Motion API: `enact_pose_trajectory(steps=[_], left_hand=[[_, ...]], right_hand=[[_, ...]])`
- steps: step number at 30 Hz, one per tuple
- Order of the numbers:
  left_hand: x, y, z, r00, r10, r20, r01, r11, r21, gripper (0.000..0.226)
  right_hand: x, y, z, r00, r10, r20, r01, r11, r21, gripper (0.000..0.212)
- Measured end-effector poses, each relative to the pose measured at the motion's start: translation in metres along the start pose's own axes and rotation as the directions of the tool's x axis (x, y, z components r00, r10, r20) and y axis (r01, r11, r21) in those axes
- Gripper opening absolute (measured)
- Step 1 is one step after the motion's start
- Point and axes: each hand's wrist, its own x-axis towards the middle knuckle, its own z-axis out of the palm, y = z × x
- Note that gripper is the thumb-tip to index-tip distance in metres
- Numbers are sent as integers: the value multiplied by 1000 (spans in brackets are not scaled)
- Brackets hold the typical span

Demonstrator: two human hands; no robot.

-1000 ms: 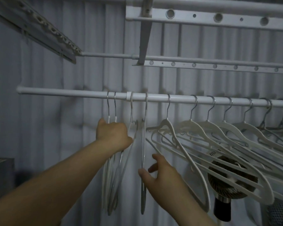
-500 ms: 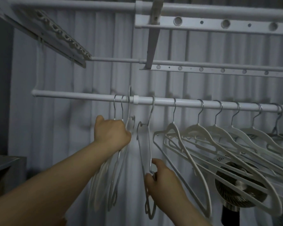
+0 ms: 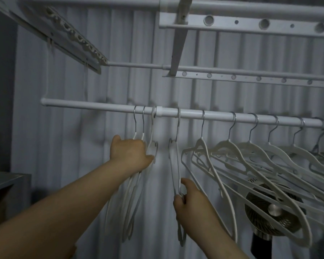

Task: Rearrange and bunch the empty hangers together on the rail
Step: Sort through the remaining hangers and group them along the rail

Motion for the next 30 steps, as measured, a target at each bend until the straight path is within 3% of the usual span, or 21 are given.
enact_pose_trajectory(steps=[3,5,7,10,13,16,19,22,24,27,30], left_hand=[[-6,-5,0,998,-48,-43,41,986,-163,51],[-11,-13,3,977,-104,-189,47,957,-285,44],[-18,-21,7,960,-186,-208,86,906,-413,50],[-24,-30,9,959,-282,28,224,695,-683,62],[-31,-36,16,946,-263,188,297,479,-826,25],[-34,-47,22,936,-193,293,346,365,-864,30],[-34,-54,25,920,-150,363,391,258,-884,29],[-34,-58,29,933,-109,343,359,198,-912,29],[-32,-65,33,946,-108,305,318,141,-938,27],[-31,-76,35,962,-99,254,263,93,-960,18],[-28,-87,36,965,-118,233,238,30,-971,11]], right_hand=[[-6,-2,-5,999,-7,-36,7,1000,-6,54],[-12,-7,-10,995,-65,-77,58,994,-91,58],[-19,-13,-18,981,-139,-133,112,975,-194,60],[-23,-19,-25,941,-269,-207,189,922,-338,58],[-23,-21,-18,899,-349,-264,240,898,-369,49],[-21,-24,-7,784,-473,-402,292,852,-434,39],[-23,-41,-1,740,-523,-423,379,844,-380,41],[-24,-61,8,683,-577,-448,455,815,-358,38],[-23,-76,17,714,-566,-412,482,824,-297,33],[-16,-94,31,850,-432,-300,410,902,-138,35],[-3,-101,41,896,-353,-269,292,926,-239,43]])
